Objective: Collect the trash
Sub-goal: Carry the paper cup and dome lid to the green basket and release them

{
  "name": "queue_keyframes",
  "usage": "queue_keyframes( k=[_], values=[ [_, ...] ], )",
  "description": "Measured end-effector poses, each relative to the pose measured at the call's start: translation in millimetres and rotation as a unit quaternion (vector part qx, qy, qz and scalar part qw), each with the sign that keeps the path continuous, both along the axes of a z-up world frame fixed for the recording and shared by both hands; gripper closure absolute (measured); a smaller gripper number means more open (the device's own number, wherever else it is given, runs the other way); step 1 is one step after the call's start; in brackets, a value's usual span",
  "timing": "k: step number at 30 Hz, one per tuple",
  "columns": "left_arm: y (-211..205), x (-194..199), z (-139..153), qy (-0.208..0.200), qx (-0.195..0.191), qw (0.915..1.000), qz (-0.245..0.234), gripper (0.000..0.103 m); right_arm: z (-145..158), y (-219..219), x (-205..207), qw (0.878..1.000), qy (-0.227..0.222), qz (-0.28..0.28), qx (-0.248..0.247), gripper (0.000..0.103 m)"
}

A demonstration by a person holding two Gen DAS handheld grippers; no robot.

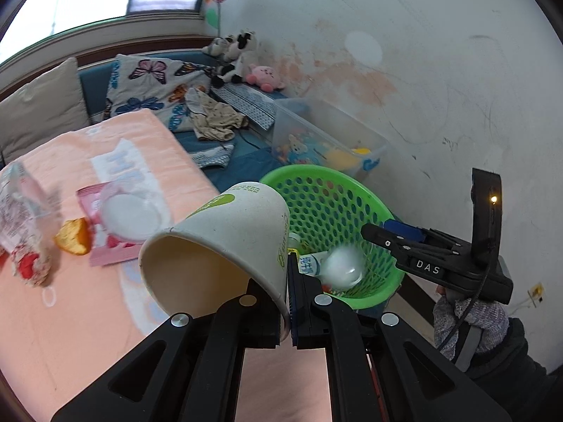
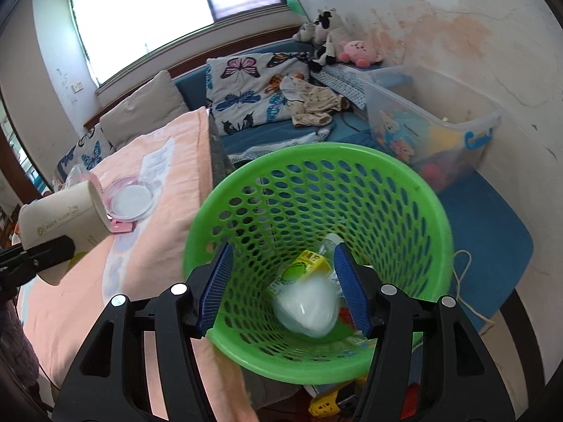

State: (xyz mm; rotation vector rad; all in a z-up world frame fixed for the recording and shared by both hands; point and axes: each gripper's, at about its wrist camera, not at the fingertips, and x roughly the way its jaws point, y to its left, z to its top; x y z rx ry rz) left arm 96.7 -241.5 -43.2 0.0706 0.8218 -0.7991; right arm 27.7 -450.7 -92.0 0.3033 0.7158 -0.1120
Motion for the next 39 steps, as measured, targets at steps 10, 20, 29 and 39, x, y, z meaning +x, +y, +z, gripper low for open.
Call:
queue_keyframes(
  k=[10,20,29,39],
  values=[
    [-53,2,-12,0.012,0.026,0.9987,-0.043,0.099,7,-18,-25,1.0,-0.015,-0.023,0.002,0.039],
    [-99,8,-37,0.044,0.052,0.9953,-0.069,0.099,10,-34,-53,0.999,-0.029,-0.045,0.007,0.038],
    [-119,9,-50,0.057,0.072,0.9924,-0.082,0.096,6,-44,-62,0.998,-0.026,-0.06,0.017,0.038],
    [-116,4,-48,0.043,0.076,0.9922,-0.09,0.065,7,-40,-64,0.998,-0.028,-0.059,0.019,0.038]
  ],
)
